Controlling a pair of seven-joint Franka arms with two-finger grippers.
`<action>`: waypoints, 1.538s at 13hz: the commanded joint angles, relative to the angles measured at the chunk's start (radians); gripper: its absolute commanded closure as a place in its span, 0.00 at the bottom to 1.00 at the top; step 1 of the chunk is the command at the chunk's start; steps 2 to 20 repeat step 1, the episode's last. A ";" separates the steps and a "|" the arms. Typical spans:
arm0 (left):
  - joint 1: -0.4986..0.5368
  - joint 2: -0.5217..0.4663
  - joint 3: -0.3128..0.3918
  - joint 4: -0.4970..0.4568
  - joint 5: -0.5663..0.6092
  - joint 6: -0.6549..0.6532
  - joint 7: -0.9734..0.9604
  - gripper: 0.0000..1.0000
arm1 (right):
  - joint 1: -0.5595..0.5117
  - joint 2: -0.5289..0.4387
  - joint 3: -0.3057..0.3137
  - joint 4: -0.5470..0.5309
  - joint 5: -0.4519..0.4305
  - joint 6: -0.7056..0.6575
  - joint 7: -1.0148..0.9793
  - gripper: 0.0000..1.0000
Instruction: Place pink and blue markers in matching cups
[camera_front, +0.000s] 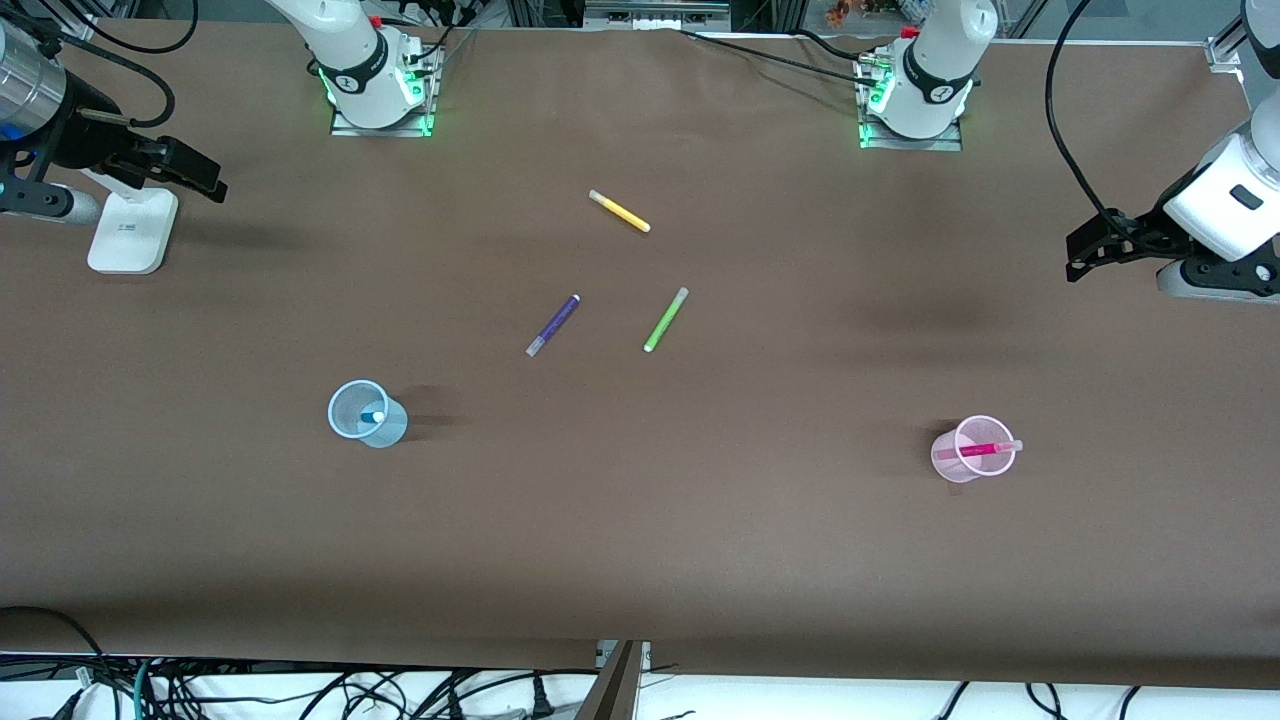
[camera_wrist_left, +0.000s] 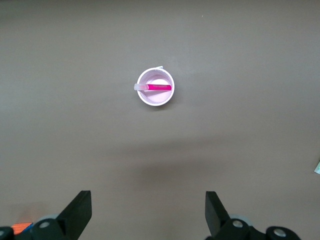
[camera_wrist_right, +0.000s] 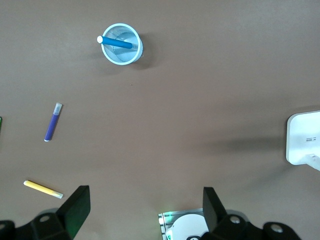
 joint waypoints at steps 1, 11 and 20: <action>-0.005 0.007 0.005 0.017 -0.014 -0.016 -0.006 0.00 | -0.010 -0.015 0.004 -0.017 -0.007 0.012 -0.017 0.01; -0.005 0.007 0.005 0.017 -0.014 -0.016 -0.006 0.00 | -0.010 -0.015 0.004 -0.017 -0.007 0.012 -0.017 0.01; -0.005 0.007 0.005 0.017 -0.014 -0.016 -0.006 0.00 | -0.010 -0.015 0.004 -0.017 -0.007 0.012 -0.017 0.01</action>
